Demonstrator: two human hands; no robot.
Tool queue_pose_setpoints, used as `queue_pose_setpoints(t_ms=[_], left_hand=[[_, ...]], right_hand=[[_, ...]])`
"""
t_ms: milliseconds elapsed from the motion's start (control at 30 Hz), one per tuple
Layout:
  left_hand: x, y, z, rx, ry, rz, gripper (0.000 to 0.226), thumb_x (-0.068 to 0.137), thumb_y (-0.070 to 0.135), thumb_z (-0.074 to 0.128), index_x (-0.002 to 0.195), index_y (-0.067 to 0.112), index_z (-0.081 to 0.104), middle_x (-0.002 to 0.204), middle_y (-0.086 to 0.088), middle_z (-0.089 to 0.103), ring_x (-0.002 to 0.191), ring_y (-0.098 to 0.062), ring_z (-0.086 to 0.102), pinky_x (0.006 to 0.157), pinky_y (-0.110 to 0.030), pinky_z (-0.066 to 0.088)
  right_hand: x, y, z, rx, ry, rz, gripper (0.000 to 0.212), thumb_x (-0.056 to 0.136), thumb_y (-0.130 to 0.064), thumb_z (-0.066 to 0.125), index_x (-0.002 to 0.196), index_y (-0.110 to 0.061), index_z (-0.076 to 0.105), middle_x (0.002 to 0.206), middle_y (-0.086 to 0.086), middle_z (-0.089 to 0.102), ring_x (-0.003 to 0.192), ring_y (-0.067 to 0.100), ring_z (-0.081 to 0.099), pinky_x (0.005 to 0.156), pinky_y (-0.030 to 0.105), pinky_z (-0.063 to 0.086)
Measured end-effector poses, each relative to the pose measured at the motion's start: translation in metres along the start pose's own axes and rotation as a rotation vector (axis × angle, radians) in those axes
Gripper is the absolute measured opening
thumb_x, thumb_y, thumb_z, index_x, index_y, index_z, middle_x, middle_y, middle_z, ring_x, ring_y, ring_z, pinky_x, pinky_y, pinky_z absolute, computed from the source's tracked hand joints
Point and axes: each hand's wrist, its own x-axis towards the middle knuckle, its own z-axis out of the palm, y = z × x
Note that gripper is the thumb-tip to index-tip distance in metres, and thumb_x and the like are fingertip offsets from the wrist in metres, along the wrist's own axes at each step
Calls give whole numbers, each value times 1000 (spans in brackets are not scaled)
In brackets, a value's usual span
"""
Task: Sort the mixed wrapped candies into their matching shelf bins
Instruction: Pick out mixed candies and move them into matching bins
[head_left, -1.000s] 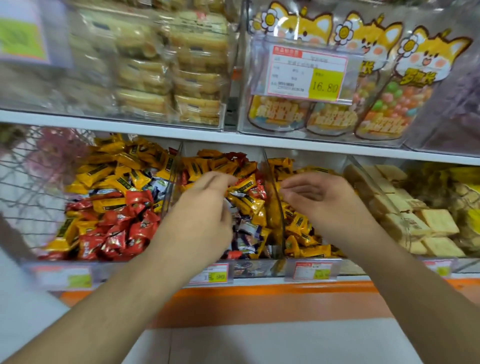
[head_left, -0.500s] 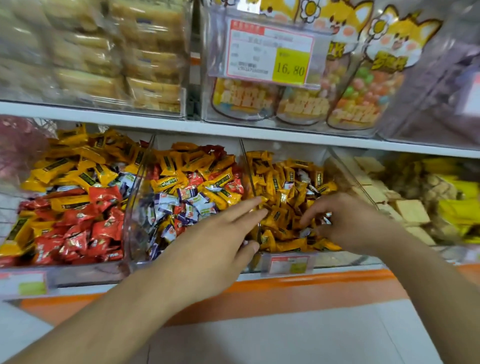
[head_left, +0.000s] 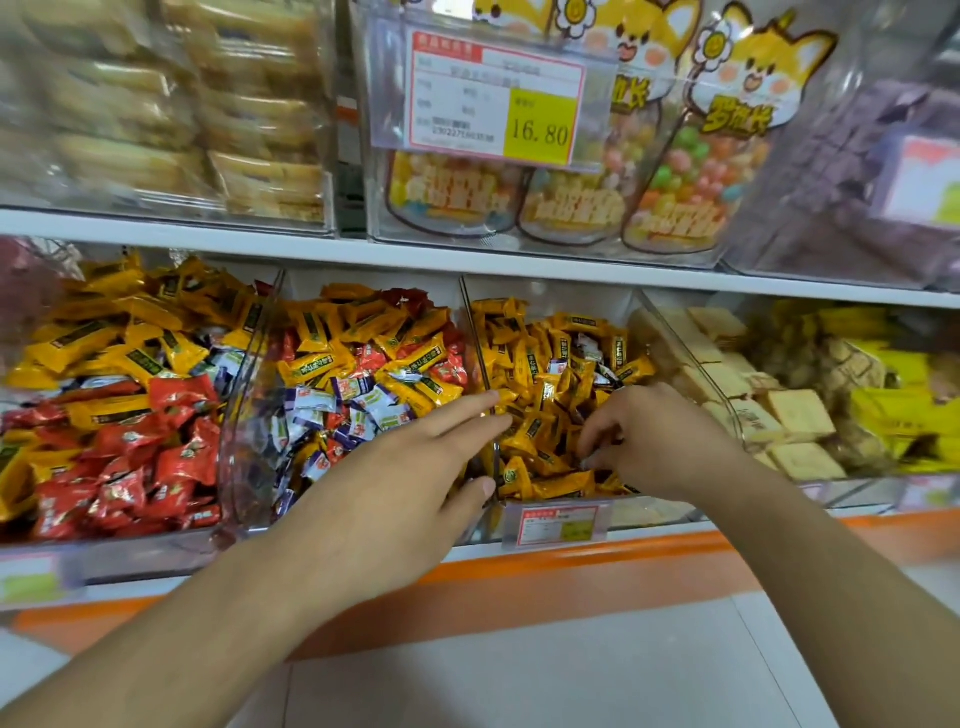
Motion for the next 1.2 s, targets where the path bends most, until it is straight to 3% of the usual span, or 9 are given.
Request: queue_pose_setpoints(t_ms=[167,300,467,533,633,733,867,1000,1200], left_hand=[[1,-5,3,-47,45,9,54,104,47,47,155,50,28,159,42,3,145,8,27,115,-23,35],[2,-3,1,-129,196,-14,48,100,46,56,146,45,44,144,34,39,131,10,40,107,-15,37],[4,7,-10,-555,287,-115,22,93,41,69,114,45,64,101,19,70,99,1,67,92,-35,56],[4,5,-14,-567,308,-123,5,95,39,68,99,39,69,89,12,73,90,-6,70,88,-42,57],[6,-4,-14,-467,380,-209,3,96,36,68,93,36,69,83,12,72,83,-2,68,80,-34,58],[8,-10,-12,-227,361,-276,26,97,33,66,121,41,61,113,21,66,94,1,65,76,-14,49],[14,-6,-1,-53,236,-120,61,101,38,59,155,41,33,160,23,30,145,-5,35,116,-23,27],[20,2,14,-70,120,-60,62,103,45,50,157,47,21,163,34,5,147,-3,30,118,-30,34],[23,1,17,-48,144,-70,58,103,46,49,156,44,27,160,35,6,140,-1,38,110,-24,38]], right_hand=[[-8,5,-11,251,181,58,15,92,-26,78,85,-40,81,79,-20,73,77,-3,65,71,25,55],[-20,-29,-27,586,293,-34,9,92,-22,79,87,-29,79,76,-10,76,75,7,71,75,33,57],[-30,-83,-28,852,207,-107,11,90,-22,82,87,-15,74,77,0,77,69,10,70,65,23,54],[-31,-87,-28,866,165,-120,7,93,-20,77,87,-17,76,80,-1,78,73,10,71,68,29,57],[-27,-63,-33,904,218,-47,11,98,-8,69,94,-15,76,89,0,80,86,13,76,77,34,61],[-20,-17,-31,634,380,52,21,95,-3,69,94,-22,76,86,-5,78,85,3,73,80,29,59],[-17,26,-17,247,345,72,38,92,6,58,104,-26,74,99,-10,72,95,0,66,83,19,55],[-12,30,-1,94,162,87,33,96,-13,70,127,-25,71,119,-5,70,113,13,65,89,24,49],[1,39,10,-14,118,164,42,88,-22,77,128,-30,69,121,0,69,109,25,66,83,34,56]])
